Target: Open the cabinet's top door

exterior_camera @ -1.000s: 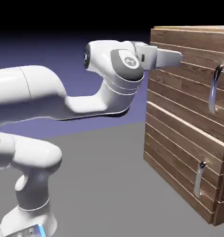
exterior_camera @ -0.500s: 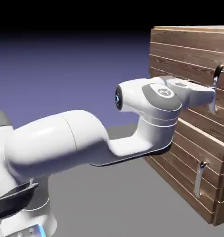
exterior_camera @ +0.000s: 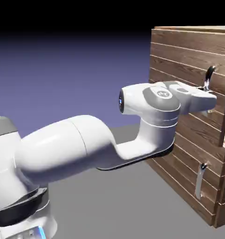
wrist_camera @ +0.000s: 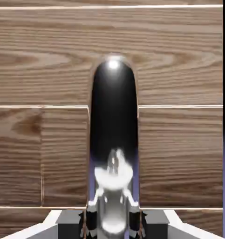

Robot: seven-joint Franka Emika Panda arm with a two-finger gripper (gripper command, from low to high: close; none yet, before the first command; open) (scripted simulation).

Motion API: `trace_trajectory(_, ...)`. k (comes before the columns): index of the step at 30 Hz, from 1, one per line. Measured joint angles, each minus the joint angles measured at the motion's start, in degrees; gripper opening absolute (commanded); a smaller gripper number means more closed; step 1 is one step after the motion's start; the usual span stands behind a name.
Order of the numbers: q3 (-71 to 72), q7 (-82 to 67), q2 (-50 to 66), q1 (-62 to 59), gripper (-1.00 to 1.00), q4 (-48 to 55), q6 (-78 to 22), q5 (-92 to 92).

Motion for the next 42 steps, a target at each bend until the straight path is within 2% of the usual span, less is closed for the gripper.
trace_trajectory(12, 20.2, 4.2, -5.2, -22.5, -1.00, -24.6, -19.0, 10.9)
trace_trajectory(20, 36.8, 3.9, -11.2, -30.4, -1.00, -35.3, -30.4, 25.7)
trace_trajectory(32, 61.7, 4.1, -15.2, -30.6, -1.00, -40.9, -45.7, 49.7)
trace_trajectory(42, 82.5, 7.1, -9.6, -28.8, -1.00, -37.8, -59.0, 69.3)
